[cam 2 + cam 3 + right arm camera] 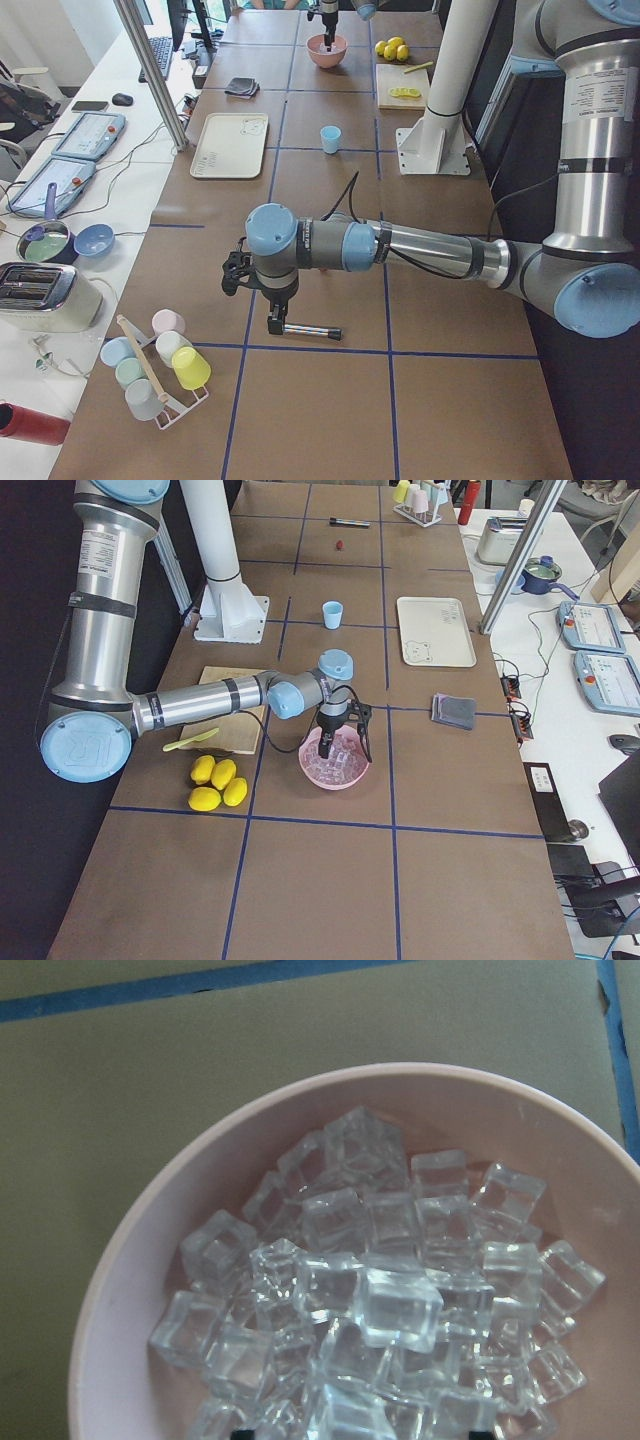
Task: Mash ice and strawberries in cup
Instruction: 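Lower the right gripper into the bowl and grasp another ice cube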
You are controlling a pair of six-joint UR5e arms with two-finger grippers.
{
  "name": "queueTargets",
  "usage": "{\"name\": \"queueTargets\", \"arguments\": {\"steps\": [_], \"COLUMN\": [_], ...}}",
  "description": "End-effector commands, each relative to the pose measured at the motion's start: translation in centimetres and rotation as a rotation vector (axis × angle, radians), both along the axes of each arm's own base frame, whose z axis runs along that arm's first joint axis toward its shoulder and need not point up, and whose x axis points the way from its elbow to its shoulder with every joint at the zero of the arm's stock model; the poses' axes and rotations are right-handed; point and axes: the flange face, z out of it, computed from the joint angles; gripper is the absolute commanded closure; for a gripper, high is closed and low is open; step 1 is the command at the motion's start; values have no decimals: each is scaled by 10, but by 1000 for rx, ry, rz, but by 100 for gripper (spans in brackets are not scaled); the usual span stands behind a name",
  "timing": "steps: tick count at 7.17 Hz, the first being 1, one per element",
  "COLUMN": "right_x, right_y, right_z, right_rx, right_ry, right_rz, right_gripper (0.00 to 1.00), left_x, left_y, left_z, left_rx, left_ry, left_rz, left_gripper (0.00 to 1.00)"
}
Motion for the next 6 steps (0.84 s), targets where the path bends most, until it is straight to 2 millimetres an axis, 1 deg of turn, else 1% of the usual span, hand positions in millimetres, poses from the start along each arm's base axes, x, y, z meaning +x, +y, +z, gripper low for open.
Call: {"name": "queueTargets", "arguments": {"steps": [1,4,6], "right_x": [0,-1,-1], "right_y": [-1,0,-1], "right_z": [2,3,4], "right_rx": [-7,-14,-14], "right_ry": [3,6,6], "right_rz": [3,10,9], "right_gripper": [35,45,45], "left_x": [0,0,0], "left_y": [2,2,1], "left_z": [-1,0,-1], "left_rx": [0,-1,0], "left_ry": [0,0,0], "left_rz": [0,0,0], "left_gripper": [0,0,0]}}
